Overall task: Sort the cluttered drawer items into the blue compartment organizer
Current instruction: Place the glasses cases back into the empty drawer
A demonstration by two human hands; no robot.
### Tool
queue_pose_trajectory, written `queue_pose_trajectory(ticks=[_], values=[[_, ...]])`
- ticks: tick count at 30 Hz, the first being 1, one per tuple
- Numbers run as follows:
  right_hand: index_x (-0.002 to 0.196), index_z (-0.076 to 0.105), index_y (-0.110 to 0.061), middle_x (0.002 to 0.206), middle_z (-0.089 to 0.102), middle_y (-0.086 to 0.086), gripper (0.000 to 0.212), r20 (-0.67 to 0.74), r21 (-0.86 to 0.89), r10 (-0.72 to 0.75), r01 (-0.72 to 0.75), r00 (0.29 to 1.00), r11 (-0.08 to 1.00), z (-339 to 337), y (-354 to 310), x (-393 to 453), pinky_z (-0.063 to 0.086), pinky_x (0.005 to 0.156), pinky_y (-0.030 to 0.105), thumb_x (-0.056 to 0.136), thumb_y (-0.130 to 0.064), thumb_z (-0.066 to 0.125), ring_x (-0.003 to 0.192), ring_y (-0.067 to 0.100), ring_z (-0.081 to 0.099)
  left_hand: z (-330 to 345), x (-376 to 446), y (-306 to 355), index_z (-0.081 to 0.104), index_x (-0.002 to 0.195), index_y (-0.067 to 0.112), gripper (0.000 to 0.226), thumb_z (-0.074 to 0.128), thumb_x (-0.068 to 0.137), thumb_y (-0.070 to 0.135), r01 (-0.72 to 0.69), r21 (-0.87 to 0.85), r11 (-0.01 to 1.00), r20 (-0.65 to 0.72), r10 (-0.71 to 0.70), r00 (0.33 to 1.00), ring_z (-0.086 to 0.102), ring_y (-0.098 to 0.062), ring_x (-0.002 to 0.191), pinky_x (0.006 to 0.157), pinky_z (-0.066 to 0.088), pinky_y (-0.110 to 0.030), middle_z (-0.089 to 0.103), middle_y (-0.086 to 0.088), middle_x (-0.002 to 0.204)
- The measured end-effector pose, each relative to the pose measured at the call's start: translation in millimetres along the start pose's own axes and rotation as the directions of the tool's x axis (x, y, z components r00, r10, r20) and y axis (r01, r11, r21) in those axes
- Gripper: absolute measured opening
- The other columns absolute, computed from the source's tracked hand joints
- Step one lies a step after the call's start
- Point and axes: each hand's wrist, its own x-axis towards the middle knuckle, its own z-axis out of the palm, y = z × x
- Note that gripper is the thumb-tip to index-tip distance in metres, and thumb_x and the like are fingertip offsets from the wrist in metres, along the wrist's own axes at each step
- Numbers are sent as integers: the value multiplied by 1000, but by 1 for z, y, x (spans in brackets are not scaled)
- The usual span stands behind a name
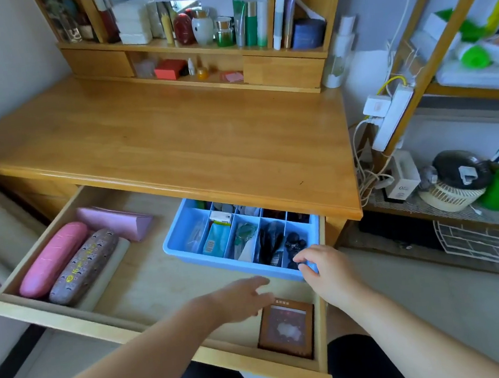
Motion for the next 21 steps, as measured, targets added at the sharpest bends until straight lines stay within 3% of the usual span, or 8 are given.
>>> queue_pose_trajectory(ticks=[3, 5, 6, 7, 10, 16, 18, 21], values=[[119, 64, -30, 117, 64, -14, 29, 29, -159, -64, 68, 998, 985, 6, -2, 2, 31, 93, 21, 94, -31, 48, 112, 9, 54, -36, -19, -13, 61, 97, 38, 16, 54, 93, 24, -235, -105, 966, -272, 200, 941, 66, -1, 77, 74, 53, -25, 67, 14, 89], [122, 61, -32, 115, 64, -13, 32, 93, -242, -82, 102, 992, 965, 13, -5, 3, 22, 107, 29, 95, -38, 44, 110, 10, 55, -61, -25, -26, 66, 89, 32, 17, 60, 90, 16, -308, 86, 948, -541, 304, 784, 62, 4, 74, 71, 48, -20, 64, 20, 83], [122, 60, -31, 112, 65, -12, 33, 120, -263, -77, 106, 990, 959, 17, -7, 3, 17, 114, 33, 96, -40, 42, 107, 11, 56, -74, -25, -35, 69, 92, 27, 11, 63, 89, 18, -282, 179, 942, -597, 332, 730, 62, 3, 79, 75, 48, -22, 64, 18, 88], [120, 60, -30, 105, 66, -10, 33, 130, -281, -73, 107, 989, 954, 20, -8, 4, 14, 117, 36, 96, -40, 41, 102, 12, 58, -86, -25, -43, 70, 99, 24, 12, 64, 88, 26, -222, 261, 939, -590, 337, 733, 61, -1, 87, 81, 48, -25, 64, 14, 95], [108, 62, -26, 83, 65, -6, 26, 113, -339, -76, 110, 991, 934, 24, -8, 5, 15, 119, 34, 96, -39, 43, 84, 15, 61, -110, -26, -73, 65, 112, 32, 31, 61, 86, 49, -2, 492, 871, -408, 233, 883, 56, -8, 105, 93, 42, -26, 63, 14, 110], [94, 61, -25, 87, 67, -4, 29, 168, -330, -113, 164, 979, 930, 18, -14, -3, 24, 110, 26, 99, -39, 36, 88, 19, 60, -101, -32, -93, 69, 106, 36, 21, 58, 90, 42, -61, 539, 840, -437, 341, 832, 59, -9, 101, 87, 44, -24, 67, 15, 104], [79, 52, -26, 78, 63, -6, 31, 190, -316, -148, 203, 971, 927, 17, -17, -15, 35, 94, 28, 99, -39, 31, 79, 20, 55, -96, -38, -98, 68, 107, 37, 22, 56, 90, 44, -61, 551, 832, -417, 338, 844, 58, -7, 102, 87, 43, -22, 66, 17, 106], [74, 44, -27, 71, 56, -7, 31, 227, -296, -165, 229, 960, 927, 21, -19, -31, 34, 70, 30, 97, -39, 29, 74, 20, 46, -88, -47, -104, 66, 109, 37, 24, 54, 91, 46, -80, 557, 827, -387, 344, 856, 56, -4, 103, 89, 42, -21, 64, 19, 109]])
